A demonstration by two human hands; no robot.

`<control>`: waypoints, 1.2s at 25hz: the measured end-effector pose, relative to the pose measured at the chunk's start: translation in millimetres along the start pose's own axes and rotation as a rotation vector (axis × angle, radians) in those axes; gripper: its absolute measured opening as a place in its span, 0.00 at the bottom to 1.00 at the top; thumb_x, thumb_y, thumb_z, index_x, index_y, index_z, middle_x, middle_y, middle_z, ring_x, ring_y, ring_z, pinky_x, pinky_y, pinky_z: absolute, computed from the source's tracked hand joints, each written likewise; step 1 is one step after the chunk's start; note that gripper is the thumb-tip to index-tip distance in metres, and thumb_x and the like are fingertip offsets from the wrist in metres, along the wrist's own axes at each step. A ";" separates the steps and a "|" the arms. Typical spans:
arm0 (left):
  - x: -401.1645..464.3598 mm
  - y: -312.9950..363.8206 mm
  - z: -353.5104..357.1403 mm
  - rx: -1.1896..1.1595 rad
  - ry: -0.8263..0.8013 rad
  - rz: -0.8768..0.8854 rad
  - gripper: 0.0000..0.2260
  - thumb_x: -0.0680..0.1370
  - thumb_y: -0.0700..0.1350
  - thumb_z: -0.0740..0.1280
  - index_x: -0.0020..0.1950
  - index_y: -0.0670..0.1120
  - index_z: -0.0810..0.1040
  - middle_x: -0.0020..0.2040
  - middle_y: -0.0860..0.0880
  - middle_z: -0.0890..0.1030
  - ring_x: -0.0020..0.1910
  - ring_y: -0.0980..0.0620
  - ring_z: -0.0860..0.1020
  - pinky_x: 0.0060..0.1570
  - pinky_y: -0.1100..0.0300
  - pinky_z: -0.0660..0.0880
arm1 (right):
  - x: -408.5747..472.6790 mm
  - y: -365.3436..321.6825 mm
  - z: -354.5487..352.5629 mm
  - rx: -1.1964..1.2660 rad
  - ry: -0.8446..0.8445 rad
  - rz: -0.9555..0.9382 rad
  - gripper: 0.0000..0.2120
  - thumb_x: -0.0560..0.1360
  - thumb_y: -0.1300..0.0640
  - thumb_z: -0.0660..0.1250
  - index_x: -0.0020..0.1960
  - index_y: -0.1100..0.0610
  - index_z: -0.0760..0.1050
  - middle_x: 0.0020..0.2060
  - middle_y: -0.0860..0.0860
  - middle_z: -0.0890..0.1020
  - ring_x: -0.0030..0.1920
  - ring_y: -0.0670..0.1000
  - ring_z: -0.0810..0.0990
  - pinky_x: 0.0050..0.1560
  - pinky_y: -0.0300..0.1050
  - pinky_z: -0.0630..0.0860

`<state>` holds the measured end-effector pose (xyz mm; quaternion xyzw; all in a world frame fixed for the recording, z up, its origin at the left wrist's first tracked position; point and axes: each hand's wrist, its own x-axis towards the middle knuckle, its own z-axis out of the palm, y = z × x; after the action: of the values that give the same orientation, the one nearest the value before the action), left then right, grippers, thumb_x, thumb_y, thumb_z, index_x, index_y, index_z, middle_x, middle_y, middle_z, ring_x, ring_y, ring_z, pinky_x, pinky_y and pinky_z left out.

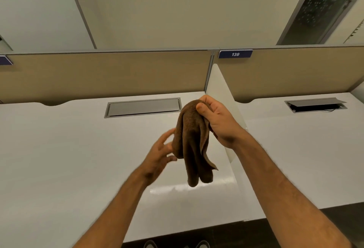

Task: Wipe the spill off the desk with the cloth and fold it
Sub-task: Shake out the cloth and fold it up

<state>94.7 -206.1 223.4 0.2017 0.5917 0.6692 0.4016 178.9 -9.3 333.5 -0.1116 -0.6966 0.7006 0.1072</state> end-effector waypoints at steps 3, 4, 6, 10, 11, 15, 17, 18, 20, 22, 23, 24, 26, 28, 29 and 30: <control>-2.7 -18.3 20.4 0.072 -0.102 -0.044 0.44 0.61 0.65 0.82 0.73 0.50 0.75 0.66 0.47 0.83 0.67 0.46 0.81 0.65 0.52 0.77 | -2.3 -2.5 -1.7 0.043 -0.021 0.009 0.08 0.83 0.53 0.60 0.54 0.52 0.78 0.52 0.54 0.82 0.56 0.52 0.82 0.58 0.46 0.81; -2.3 -17.1 25.0 0.052 -0.105 -0.063 0.44 0.59 0.66 0.84 0.70 0.50 0.77 0.65 0.46 0.84 0.67 0.44 0.81 0.64 0.51 0.79 | -3.0 -2.4 -3.3 0.061 -0.023 0.014 0.08 0.83 0.53 0.60 0.54 0.51 0.78 0.53 0.54 0.82 0.57 0.52 0.82 0.57 0.45 0.81; 0.3 -11.5 29.8 -0.009 -0.084 -0.099 0.46 0.53 0.64 0.86 0.67 0.49 0.79 0.62 0.45 0.85 0.65 0.42 0.82 0.61 0.49 0.81 | -3.7 -2.7 -7.9 0.124 -0.003 0.026 0.08 0.83 0.53 0.60 0.56 0.51 0.78 0.53 0.53 0.82 0.56 0.52 0.82 0.55 0.44 0.81; 2.1 2.3 31.8 -0.120 -0.052 -0.056 0.48 0.51 0.62 0.87 0.67 0.51 0.78 0.58 0.49 0.87 0.58 0.47 0.86 0.52 0.53 0.83 | -9.1 11.7 -18.2 0.366 0.055 0.085 0.22 0.76 0.46 0.67 0.69 0.51 0.73 0.61 0.53 0.82 0.63 0.56 0.82 0.57 0.51 0.82; 1.6 6.2 32.8 -0.147 -0.026 -0.034 0.47 0.51 0.61 0.88 0.67 0.53 0.78 0.58 0.49 0.87 0.57 0.47 0.86 0.51 0.54 0.83 | -13.2 22.9 -16.3 0.388 0.033 0.116 0.29 0.74 0.45 0.69 0.73 0.51 0.70 0.65 0.55 0.80 0.65 0.58 0.80 0.61 0.55 0.81; 0.6 11.8 34.5 -0.110 0.103 0.001 0.45 0.55 0.65 0.85 0.68 0.53 0.78 0.63 0.48 0.85 0.62 0.48 0.84 0.58 0.53 0.82 | -30.8 71.6 1.8 0.328 0.035 0.228 0.42 0.65 0.47 0.82 0.74 0.51 0.68 0.67 0.54 0.80 0.67 0.58 0.79 0.62 0.58 0.80; -2.0 10.2 29.4 -0.100 0.119 -0.031 0.28 0.66 0.65 0.78 0.63 0.57 0.81 0.62 0.52 0.86 0.62 0.51 0.83 0.56 0.58 0.81 | -30.9 79.9 1.2 0.241 0.155 0.220 0.41 0.70 0.57 0.80 0.77 0.46 0.64 0.68 0.52 0.78 0.65 0.57 0.79 0.60 0.57 0.82; -3.8 10.4 25.4 -0.102 0.134 -0.051 0.21 0.72 0.63 0.74 0.62 0.57 0.82 0.62 0.52 0.86 0.63 0.51 0.83 0.56 0.58 0.81 | -30.3 79.4 -1.0 0.202 0.209 0.208 0.43 0.71 0.60 0.78 0.78 0.42 0.61 0.67 0.49 0.77 0.63 0.53 0.79 0.59 0.54 0.82; -4.6 10.1 11.2 -0.077 0.230 -0.054 0.15 0.78 0.56 0.67 0.63 0.55 0.80 0.60 0.51 0.86 0.60 0.51 0.84 0.55 0.56 0.81 | -28.4 78.5 -6.9 0.089 0.284 0.161 0.44 0.73 0.61 0.77 0.77 0.35 0.59 0.64 0.41 0.74 0.58 0.46 0.78 0.57 0.48 0.81; -3.9 16.0 -5.5 -0.023 0.305 -0.031 0.09 0.83 0.52 0.65 0.60 0.53 0.82 0.53 0.53 0.88 0.52 0.54 0.87 0.46 0.61 0.82 | -25.6 78.8 -12.7 0.035 0.308 0.160 0.37 0.76 0.61 0.74 0.73 0.31 0.65 0.67 0.43 0.73 0.61 0.50 0.77 0.59 0.54 0.80; -2.9 19.6 -11.9 0.024 0.321 -0.038 0.09 0.84 0.51 0.65 0.57 0.52 0.83 0.49 0.53 0.89 0.47 0.54 0.87 0.40 0.63 0.82 | -24.4 78.4 -15.7 0.084 0.295 0.179 0.32 0.77 0.62 0.72 0.69 0.30 0.70 0.68 0.47 0.74 0.64 0.53 0.77 0.61 0.56 0.81; -1.8 22.8 -16.3 0.070 0.327 -0.062 0.08 0.83 0.51 0.67 0.56 0.50 0.84 0.45 0.53 0.89 0.42 0.54 0.87 0.36 0.64 0.80 | -23.9 77.7 -18.1 0.166 0.261 0.205 0.29 0.78 0.64 0.70 0.66 0.32 0.75 0.68 0.52 0.75 0.65 0.55 0.77 0.60 0.55 0.82; -0.2 28.4 -22.7 0.118 0.323 -0.136 0.07 0.81 0.49 0.71 0.56 0.48 0.84 0.46 0.51 0.89 0.45 0.52 0.87 0.37 0.63 0.80 | -24.3 77.3 -21.4 0.256 0.159 0.240 0.25 0.79 0.66 0.69 0.64 0.37 0.79 0.65 0.56 0.78 0.64 0.58 0.78 0.56 0.51 0.83; 0.8 33.2 -30.8 0.096 0.297 -0.186 0.15 0.75 0.45 0.77 0.61 0.48 0.82 0.55 0.49 0.88 0.55 0.48 0.85 0.45 0.60 0.82 | -25.7 79.8 -21.8 0.103 0.079 0.250 0.26 0.76 0.65 0.73 0.65 0.41 0.77 0.64 0.52 0.76 0.63 0.56 0.77 0.52 0.46 0.83; 1.2 35.5 -36.0 0.096 0.277 -0.206 0.23 0.72 0.41 0.79 0.67 0.46 0.78 0.60 0.47 0.86 0.60 0.44 0.83 0.51 0.56 0.83 | -26.4 82.0 -20.6 -0.011 0.053 0.262 0.28 0.74 0.65 0.75 0.66 0.41 0.76 0.63 0.49 0.75 0.63 0.55 0.77 0.50 0.43 0.83; 1.3 37.1 -40.7 0.122 0.267 -0.232 0.32 0.72 0.37 0.79 0.74 0.46 0.73 0.66 0.46 0.82 0.65 0.40 0.80 0.58 0.50 0.82 | -26.6 84.1 -19.6 -0.117 0.040 0.277 0.30 0.73 0.65 0.76 0.67 0.41 0.74 0.62 0.45 0.75 0.62 0.53 0.76 0.49 0.40 0.82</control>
<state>52.5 -229.8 249.7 0.0652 0.6986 0.6021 0.3810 210.7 0.7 249.5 -0.2269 -0.7119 0.6644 0.0167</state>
